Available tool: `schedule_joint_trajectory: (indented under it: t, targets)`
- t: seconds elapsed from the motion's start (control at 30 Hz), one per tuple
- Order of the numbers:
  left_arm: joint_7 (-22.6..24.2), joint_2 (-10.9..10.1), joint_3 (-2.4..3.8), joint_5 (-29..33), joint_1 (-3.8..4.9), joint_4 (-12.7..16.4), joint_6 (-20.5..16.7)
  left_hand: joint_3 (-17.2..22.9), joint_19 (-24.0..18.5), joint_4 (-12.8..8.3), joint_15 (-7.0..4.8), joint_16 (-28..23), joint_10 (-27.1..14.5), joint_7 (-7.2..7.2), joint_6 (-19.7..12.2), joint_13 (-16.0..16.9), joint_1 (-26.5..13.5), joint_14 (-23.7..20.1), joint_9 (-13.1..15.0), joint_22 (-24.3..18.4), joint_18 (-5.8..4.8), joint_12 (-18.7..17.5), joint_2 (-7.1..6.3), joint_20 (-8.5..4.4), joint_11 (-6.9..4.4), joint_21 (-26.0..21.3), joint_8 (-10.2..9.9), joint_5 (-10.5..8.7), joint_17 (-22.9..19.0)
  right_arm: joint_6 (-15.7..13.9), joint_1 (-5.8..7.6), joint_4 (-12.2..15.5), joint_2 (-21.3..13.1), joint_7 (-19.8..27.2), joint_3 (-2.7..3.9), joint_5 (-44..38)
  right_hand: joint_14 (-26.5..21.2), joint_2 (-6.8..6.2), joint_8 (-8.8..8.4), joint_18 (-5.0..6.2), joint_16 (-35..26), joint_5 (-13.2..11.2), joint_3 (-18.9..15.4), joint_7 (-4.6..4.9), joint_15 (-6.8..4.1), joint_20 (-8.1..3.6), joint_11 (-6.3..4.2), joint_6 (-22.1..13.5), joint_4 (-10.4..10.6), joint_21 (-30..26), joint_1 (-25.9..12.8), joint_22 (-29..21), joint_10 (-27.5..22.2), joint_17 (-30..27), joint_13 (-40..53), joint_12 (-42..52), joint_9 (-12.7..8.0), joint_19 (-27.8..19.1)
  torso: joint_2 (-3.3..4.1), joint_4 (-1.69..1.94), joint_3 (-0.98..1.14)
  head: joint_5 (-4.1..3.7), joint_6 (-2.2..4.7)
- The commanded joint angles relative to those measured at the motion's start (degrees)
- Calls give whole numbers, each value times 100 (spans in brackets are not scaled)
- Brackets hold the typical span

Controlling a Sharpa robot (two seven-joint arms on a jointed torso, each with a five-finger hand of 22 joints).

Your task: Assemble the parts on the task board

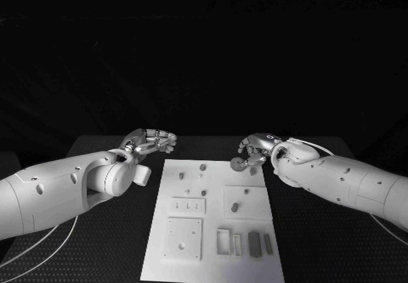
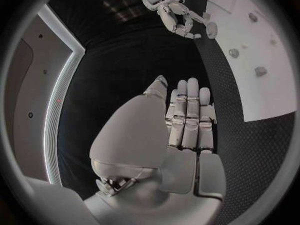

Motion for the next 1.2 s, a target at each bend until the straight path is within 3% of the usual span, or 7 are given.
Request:
schedule_joint_trajectory:
  t: [0.03,0.23,0.57,0.7,0.93,1.2]
  targets:
    - [38,21,4,17,6,5,70,18,8,-13,5,-21,4,18,6,-9,8,21,8,-9,-16,-37,-46,-34,27,30,-26,-21,6,271,-56,-83,66,123,1,129,-12,37,-34,88,20,37,8,4,0,-31,24,-23,5,23,-24,120,-49,10,7,32,-7,-5,0,12,2,-7,-6]
    - [33,18,4,16,7,13,67,18,7,-13,5,-21,5,18,6,-9,9,21,8,-9,-17,-38,-44,-34,28,31,-27,-21,7,297,-129,-176,125,106,1,121,-2,118,-14,88,49,62,35,-10,-14,-48,11,0,-5,65,-1,117,-42,48,61,133,0,-1,6,20,2,7,-41]
    - [31,12,5,9,7,13,64,18,6,-12,6,-23,4,19,4,-9,8,20,8,-10,-17,-41,-46,-33,28,31,-29,-22,8,329,-136,-240,138,103,1,117,-2,186,9,88,61,24,97,-1,-3,-59,21,36,5,98,32,111,-62,79,84,186,7,-9,13,23,9,9,-57]
    - [28,18,5,8,7,9,63,18,5,-11,6,-25,4,19,2,-9,7,19,8,-11,-17,-43,-46,-33,29,31,-31,-23,9,347,-136,-246,144,109,2,117,0,225,8,88,60,-129,259,-2,-2,-64,20,33,9,126,123,103,-79,106,84,218,0,-21,13,26,15,-9,-60]
    - [17,14,5,8,7,9,61,17,4,-9,7,-26,3,21,-1,-9,4,19,8,-12,-18,-47,-46,-32,30,31,-34,-23,10,440,-136,-302,150,113,2,163,0,288,8,88,51,-171,393,-1,0,-56,22,33,26,144,108,97,-90,123,73,232,-7,-29,15,28,15,12,-36]
    - [16,20,5,2,7,13,68,19,3,-10,7,-28,3,21,-2,-9,5,19,9,-13,-18,-50,-45,-32,30,32,-37,-23,12,493,-152,-338,222,137,1,105,5,406,113,88,40,-219,645,-21,-15,-48,4,230,38,180,78,93,-93,153,51,257,28,-45,17,29,13,4,-82]
